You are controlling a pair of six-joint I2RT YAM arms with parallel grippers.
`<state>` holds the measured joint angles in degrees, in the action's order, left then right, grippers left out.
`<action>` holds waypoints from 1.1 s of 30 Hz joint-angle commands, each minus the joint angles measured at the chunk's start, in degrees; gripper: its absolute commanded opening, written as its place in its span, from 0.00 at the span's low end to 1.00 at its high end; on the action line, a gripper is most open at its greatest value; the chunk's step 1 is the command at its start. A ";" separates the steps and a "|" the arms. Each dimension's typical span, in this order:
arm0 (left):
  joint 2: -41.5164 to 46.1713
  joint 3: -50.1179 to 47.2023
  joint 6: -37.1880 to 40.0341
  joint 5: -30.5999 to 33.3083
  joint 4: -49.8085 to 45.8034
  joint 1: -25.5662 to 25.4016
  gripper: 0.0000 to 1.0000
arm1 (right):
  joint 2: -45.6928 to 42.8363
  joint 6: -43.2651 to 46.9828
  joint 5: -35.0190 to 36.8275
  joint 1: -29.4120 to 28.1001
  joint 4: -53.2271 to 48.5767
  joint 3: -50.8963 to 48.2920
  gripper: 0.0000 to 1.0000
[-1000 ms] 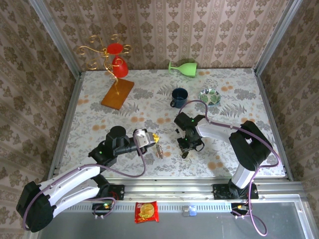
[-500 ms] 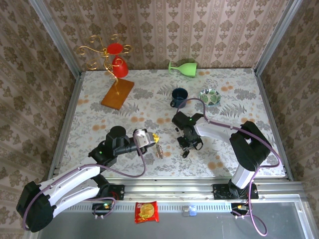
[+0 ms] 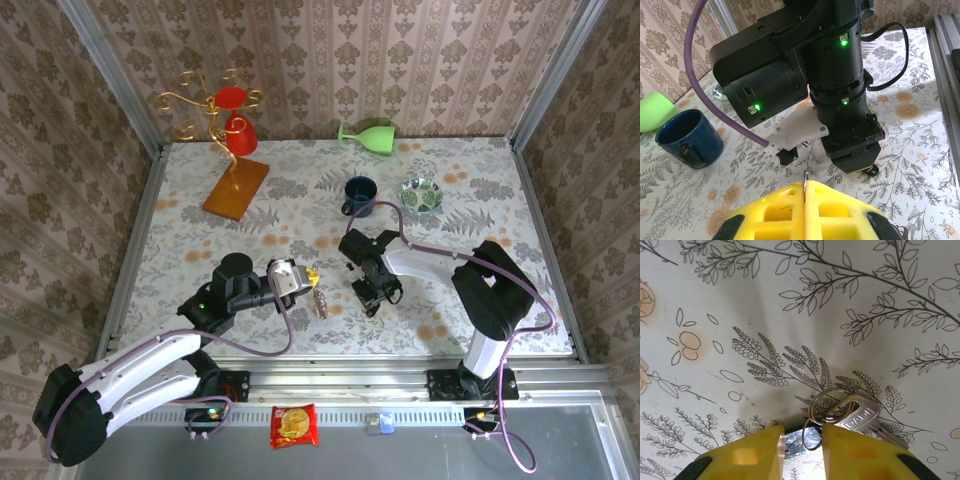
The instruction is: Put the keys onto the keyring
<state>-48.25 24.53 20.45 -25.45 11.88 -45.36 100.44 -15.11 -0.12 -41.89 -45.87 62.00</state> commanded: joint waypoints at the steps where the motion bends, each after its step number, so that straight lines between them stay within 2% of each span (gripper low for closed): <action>1: 0.71 1.74 0.68 -0.39 0.06 -0.42 0.00 | 1.07 0.50 2.49 -0.29 -2.90 1.47 0.26; 19: 0.65 1.83 0.73 -0.48 -0.14 -0.38 0.00 | 0.09 0.76 4.20 -0.42 -4.60 2.17 0.06; 26: 0.66 1.83 0.73 -0.48 -0.10 -0.42 0.00 | -1.59 0.83 0.89 -0.38 -2.39 1.16 0.01; 29: 0.82 1.82 0.73 -0.48 -0.29 -0.38 0.00 | -3.70 1.05 -0.26 -0.32 -0.18 0.04 0.00; 33: 0.88 1.83 0.66 -0.52 -0.59 -0.42 0.00 | -11.35 3.23 -0.95 -0.81 4.88 -2.37 0.00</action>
<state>-48.25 24.53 20.45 -25.45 11.88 -45.36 94.67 -14.04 0.43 -42.06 -44.45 60.73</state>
